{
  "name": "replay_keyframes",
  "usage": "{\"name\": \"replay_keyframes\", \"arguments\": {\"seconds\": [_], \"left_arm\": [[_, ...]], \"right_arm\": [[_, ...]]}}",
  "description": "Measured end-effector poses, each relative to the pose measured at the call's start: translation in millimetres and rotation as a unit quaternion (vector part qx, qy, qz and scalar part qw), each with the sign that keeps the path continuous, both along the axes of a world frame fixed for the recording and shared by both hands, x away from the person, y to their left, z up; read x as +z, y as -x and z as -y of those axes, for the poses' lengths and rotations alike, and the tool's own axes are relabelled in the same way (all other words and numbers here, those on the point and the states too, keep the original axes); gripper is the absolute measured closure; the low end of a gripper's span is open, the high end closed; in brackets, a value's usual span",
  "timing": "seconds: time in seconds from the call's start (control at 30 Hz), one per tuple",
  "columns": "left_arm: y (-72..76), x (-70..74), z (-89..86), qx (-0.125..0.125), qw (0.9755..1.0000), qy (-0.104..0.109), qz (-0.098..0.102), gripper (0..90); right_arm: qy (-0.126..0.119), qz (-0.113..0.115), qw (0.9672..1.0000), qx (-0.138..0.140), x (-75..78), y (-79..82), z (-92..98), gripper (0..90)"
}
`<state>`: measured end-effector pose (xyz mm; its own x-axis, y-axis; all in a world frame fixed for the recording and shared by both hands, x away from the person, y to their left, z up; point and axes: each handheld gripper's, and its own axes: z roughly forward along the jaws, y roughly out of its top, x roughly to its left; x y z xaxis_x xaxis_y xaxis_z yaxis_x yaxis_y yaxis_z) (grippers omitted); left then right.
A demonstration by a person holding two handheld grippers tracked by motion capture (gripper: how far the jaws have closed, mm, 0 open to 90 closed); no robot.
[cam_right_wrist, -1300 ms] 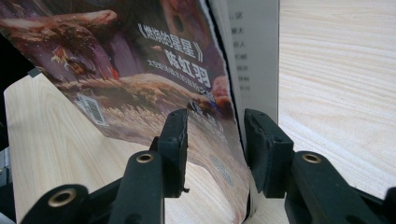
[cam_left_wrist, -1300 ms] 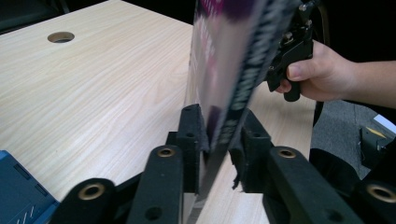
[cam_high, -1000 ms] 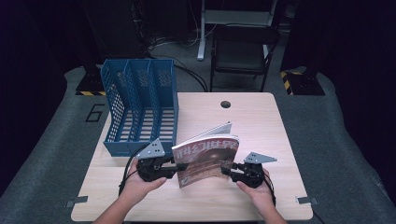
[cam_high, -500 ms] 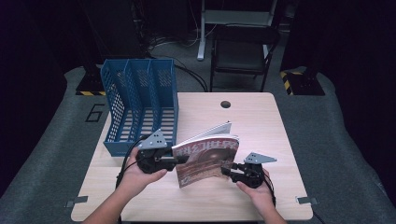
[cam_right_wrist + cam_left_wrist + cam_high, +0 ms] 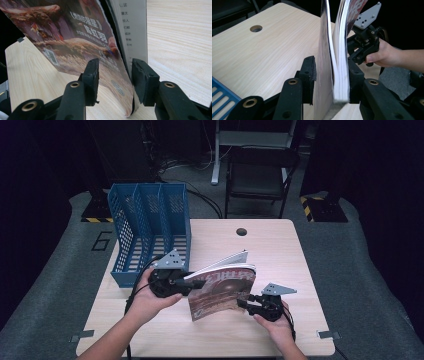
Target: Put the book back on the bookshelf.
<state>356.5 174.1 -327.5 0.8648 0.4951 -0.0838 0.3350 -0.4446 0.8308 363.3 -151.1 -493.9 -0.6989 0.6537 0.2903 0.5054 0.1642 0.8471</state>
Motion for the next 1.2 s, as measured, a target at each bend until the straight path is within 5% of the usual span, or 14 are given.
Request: {"name": "replay_keyframes", "arguments": {"seconds": [0.47, 1.2], "left_arm": [[-5.9, 13.4, 10.7, -0.01, 0.9998, -0.009, -0.016, 69.6], [-13.0, 26.4, 29.6, -0.006, 0.9996, -0.028, -0.008, 70.7]], "right_arm": [[0.001, 0.0, 1.0, 0.001, -0.3, -0.1, -0.1, 57.8], [0.001, 0.003, 1.0, -0.002, -0.6, -0.9, 0.3, 57.6]]}}
